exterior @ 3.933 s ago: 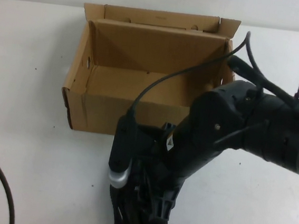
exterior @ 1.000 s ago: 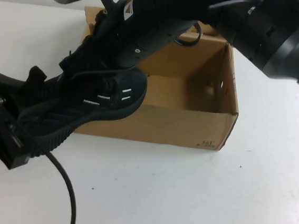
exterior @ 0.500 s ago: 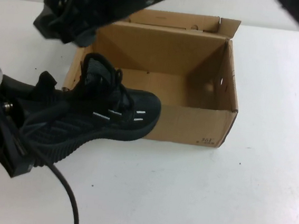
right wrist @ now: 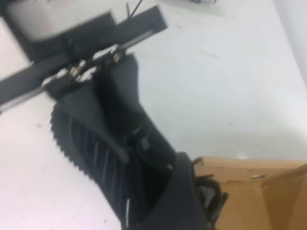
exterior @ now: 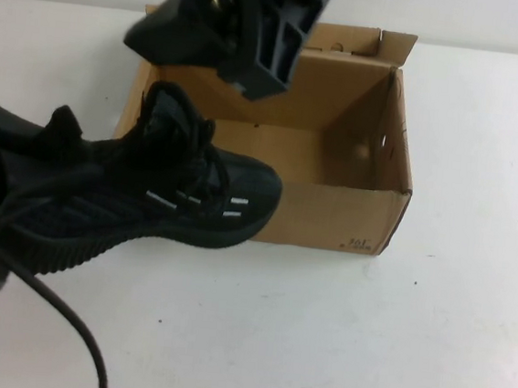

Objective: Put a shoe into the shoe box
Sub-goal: Hand over the shoe

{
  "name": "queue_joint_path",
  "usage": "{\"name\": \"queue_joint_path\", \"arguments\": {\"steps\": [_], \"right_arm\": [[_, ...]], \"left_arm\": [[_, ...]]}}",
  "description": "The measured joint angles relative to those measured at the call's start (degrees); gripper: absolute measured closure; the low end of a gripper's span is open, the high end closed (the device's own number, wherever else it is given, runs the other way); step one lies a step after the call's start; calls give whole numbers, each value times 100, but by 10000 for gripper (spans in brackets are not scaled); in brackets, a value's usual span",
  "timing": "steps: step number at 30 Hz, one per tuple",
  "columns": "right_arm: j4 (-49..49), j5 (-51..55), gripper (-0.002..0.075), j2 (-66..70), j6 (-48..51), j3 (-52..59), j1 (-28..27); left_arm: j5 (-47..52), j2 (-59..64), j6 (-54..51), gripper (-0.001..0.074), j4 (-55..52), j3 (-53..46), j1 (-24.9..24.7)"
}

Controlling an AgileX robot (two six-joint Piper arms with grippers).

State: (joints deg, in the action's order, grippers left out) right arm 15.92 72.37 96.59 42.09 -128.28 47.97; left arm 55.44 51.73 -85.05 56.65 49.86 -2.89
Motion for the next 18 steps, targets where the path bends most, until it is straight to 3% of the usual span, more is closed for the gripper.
{"name": "queue_joint_path", "arguments": {"steps": [5,14,18], "right_arm": [[49,13,223,-154,43,613,0],[-68,13,223,-256,65,1601,-15],[-3,13,223,-541,79,1911,-321]], "left_arm": [[902,170,-266,654,53,254,471],[1550,361,-340,654,42,623,534],[1550,400,-340,654,29,687,534]]}}
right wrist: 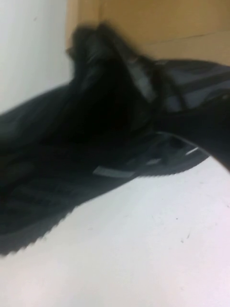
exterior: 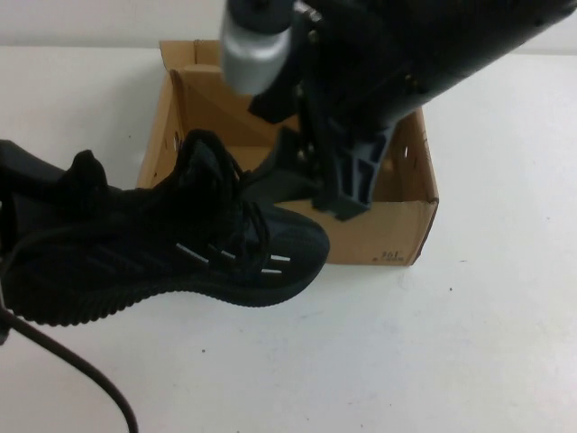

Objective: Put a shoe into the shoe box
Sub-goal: Hand over the shoe

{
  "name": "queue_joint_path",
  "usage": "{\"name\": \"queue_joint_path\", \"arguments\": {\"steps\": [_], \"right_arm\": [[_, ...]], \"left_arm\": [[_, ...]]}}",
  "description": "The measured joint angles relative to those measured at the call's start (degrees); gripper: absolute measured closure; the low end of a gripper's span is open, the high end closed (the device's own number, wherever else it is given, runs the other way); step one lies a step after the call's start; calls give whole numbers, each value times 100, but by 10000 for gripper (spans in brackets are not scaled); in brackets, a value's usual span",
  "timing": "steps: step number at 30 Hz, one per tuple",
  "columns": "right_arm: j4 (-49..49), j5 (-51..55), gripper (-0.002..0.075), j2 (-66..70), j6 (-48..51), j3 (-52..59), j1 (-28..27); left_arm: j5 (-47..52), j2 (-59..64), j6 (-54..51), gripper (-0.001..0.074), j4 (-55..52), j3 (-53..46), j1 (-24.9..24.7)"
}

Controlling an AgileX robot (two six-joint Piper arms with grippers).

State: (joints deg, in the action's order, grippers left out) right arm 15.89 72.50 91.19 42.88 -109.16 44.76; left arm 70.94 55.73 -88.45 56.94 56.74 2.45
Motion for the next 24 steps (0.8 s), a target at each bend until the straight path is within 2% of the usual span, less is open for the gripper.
{"name": "queue_joint_path", "arguments": {"steps": [5,8,16,24], "right_arm": [[846,-10,223,-375,343,490,-697],[1332,-23,223,-520,638,905,-899],[1862,-206,223,-567,1029,1795,-991],[2143,-893,223,-567,1303,1857,-991]], "left_arm": [[0,0,0,654,0,10,0],[0,38,57,654,27,10,0],[0,64,292,654,260,10,0],[0,64,490,654,315,10,0]]}}
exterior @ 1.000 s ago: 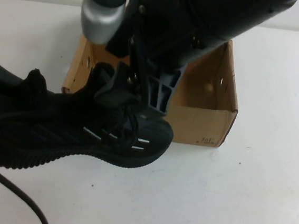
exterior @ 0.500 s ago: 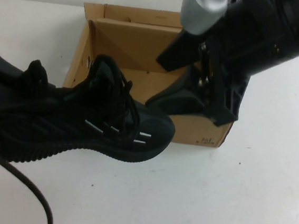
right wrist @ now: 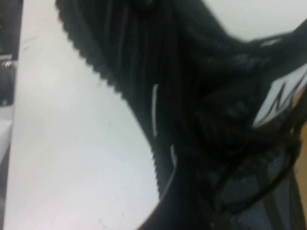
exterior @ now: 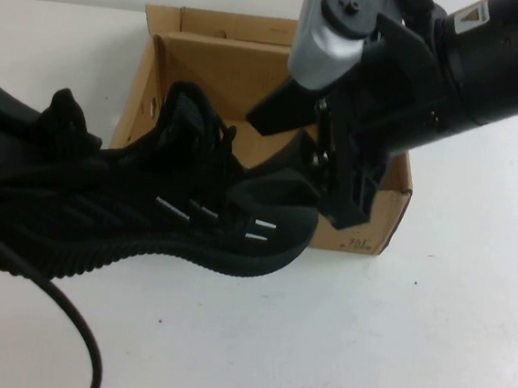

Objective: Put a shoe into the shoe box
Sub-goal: Hand over the shoe, then place the shoe in the shoe box

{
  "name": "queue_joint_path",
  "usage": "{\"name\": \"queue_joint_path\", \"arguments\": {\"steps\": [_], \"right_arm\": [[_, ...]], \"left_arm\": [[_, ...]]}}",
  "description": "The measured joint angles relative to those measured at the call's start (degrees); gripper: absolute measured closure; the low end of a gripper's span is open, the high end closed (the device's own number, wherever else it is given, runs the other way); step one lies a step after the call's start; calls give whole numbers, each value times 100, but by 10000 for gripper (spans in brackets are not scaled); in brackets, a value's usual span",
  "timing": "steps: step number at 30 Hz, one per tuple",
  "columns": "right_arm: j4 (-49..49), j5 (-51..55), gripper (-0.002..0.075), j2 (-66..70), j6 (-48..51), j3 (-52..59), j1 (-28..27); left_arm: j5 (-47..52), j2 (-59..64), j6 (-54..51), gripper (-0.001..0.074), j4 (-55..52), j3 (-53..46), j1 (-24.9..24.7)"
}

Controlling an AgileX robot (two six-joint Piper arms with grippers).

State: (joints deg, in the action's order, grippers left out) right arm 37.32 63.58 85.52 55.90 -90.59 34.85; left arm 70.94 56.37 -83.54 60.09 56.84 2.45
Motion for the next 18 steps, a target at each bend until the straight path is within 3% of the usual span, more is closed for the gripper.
{"name": "queue_joint_path", "arguments": {"steps": [14,16,18], "right_arm": [[992,-1,238,515,422,0,0],[1080,13,309,596,422,0,0],[1109,13,491,636,486,0,-8]], "left_arm": [[0,0,20,656,81,0,0],[0,0,20,656,57,0,0],[0,0,20,656,27,0,0]]}}
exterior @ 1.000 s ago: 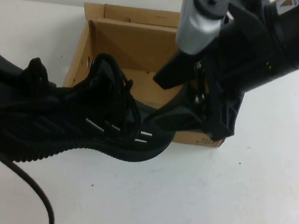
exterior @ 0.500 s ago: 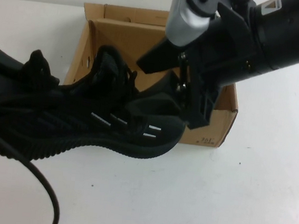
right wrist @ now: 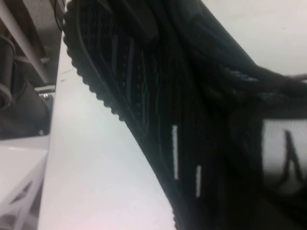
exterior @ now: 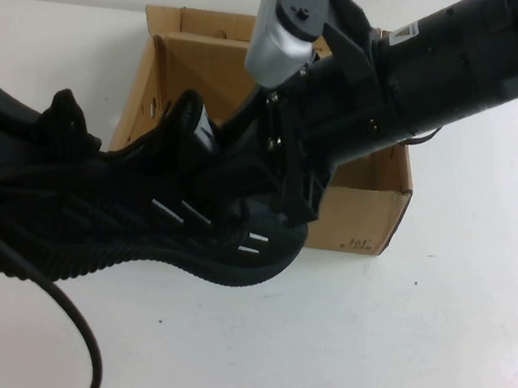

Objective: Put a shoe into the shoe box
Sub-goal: Place the shoe in the shoe box

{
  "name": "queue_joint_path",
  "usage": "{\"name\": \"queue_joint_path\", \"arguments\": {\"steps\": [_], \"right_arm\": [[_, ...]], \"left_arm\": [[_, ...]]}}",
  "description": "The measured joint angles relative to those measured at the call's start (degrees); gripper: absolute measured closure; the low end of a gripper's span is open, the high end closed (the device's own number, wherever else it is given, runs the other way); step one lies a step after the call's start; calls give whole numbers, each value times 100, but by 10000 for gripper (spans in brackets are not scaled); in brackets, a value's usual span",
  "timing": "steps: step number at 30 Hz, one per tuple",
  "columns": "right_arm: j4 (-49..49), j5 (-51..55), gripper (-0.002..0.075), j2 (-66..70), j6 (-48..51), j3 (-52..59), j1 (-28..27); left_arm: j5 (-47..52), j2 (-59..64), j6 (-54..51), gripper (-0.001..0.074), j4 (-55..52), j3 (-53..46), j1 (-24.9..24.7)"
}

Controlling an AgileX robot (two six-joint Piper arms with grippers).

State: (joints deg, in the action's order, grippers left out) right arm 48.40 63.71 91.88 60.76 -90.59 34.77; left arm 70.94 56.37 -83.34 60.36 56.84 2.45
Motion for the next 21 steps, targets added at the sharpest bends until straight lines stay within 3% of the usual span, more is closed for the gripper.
{"name": "queue_joint_path", "arguments": {"steps": [2,4,10,13,15,19,21], "right_arm": [[0,25,627,24,189,0,0],[-11,27,681,32,293,9,0],[-11,37,710,37,334,21,0],[-21,37,711,37,334,21,0],[-18,48,711,46,334,31,0],[-61,57,711,70,268,31,0],[-188,57,712,70,178,31,0]], "left_arm": [[11,0,-14,656,0,0,0],[14,0,-39,656,0,0,0],[14,0,-4,657,0,0,0],[14,0,518,627,0,2,0],[14,0,867,528,0,13,0],[-228,0,1704,182,54,49,0],[-395,0,1994,101,77,49,0]]}}
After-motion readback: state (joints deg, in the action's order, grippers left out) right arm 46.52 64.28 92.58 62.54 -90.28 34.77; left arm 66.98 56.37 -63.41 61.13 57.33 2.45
